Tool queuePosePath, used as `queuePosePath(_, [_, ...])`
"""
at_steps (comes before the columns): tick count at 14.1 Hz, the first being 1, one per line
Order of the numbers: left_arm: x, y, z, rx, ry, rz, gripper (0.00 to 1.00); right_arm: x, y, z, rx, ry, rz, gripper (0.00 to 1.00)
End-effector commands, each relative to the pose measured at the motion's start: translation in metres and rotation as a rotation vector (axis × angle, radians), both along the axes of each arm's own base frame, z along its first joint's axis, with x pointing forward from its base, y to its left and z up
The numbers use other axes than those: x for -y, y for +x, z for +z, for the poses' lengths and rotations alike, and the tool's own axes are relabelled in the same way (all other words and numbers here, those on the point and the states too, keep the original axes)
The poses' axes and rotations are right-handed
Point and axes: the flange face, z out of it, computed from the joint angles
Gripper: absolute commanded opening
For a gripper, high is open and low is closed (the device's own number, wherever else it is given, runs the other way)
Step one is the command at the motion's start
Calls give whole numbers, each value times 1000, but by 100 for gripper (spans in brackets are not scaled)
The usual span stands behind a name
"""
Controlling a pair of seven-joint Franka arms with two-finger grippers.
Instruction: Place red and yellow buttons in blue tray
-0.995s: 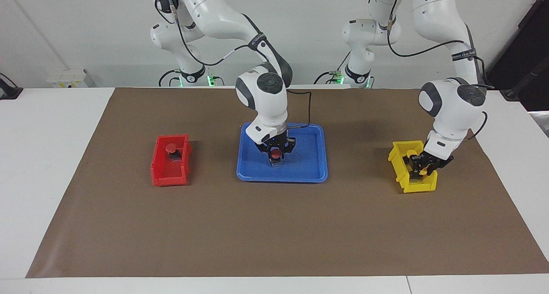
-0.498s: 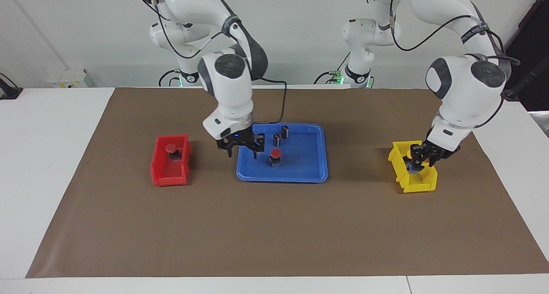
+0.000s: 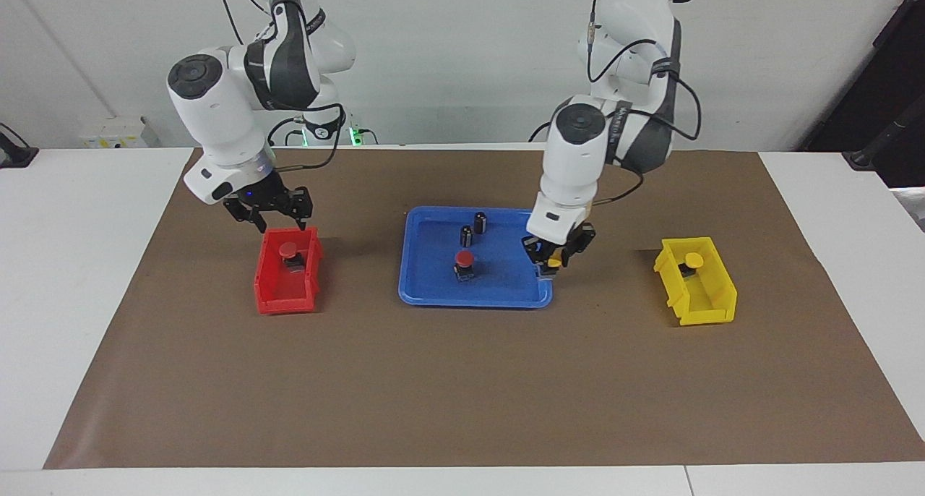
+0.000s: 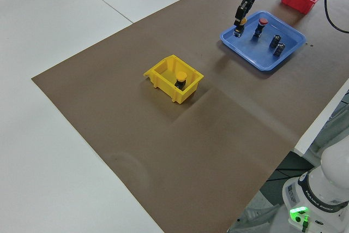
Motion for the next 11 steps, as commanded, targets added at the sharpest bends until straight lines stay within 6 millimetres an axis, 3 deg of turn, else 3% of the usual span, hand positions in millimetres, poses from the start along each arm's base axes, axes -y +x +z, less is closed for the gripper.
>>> queuePosePath(1, [8,-21,-22,-6,-27,11,1,-2,-20,-24,44,11,12,74])
queuePosePath(3, [19,-27,-42,-10,-30,27,1,-2,-15,-46,55,12,11,72])
queuePosePath(5, [28,-31,-42,-10,-61,46,1,-1,-16,-63,58,11,8,69])
queuePosePath(11, [34,-27,-43,20,-88,47,2,0,-15,-79,63,11,33,66])
